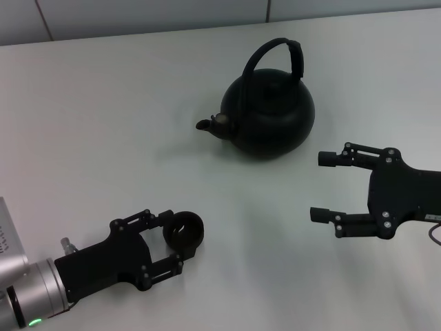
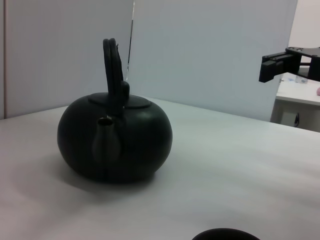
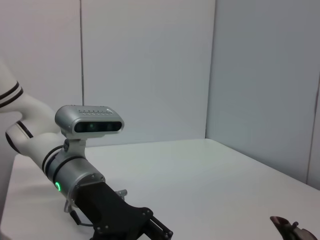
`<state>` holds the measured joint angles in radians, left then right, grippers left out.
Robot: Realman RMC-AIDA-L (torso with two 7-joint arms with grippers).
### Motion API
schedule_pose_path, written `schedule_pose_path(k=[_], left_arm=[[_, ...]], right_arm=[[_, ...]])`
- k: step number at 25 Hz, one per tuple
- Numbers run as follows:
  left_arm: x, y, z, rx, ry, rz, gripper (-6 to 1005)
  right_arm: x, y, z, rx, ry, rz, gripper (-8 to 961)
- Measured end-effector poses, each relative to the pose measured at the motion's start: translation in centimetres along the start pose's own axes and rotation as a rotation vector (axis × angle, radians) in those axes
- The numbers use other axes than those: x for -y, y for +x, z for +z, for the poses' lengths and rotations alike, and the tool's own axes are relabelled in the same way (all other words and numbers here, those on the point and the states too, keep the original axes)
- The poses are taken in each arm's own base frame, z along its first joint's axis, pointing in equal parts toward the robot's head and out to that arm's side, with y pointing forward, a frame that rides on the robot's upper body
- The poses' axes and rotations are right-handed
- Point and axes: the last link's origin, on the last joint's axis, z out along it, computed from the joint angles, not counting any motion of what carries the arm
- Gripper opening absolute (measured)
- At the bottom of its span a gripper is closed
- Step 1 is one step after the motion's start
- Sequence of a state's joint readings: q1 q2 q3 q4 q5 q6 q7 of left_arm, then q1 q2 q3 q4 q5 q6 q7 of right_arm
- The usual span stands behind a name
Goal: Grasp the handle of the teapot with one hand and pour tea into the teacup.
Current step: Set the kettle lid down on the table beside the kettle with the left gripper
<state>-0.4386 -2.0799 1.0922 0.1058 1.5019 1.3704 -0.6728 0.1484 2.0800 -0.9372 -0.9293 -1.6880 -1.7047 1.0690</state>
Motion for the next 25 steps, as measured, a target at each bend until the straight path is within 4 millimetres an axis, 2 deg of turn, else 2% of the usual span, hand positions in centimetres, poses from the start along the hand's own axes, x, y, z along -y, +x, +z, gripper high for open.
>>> schedule_pose_path(k=[25], left_arm=[[0.64, -0.38, 0.15, 0.039, 0.03, 0.006, 736]], right_arm=[[0.78, -0.5, 0.32, -0.007, 0.004, -0.029, 823]])
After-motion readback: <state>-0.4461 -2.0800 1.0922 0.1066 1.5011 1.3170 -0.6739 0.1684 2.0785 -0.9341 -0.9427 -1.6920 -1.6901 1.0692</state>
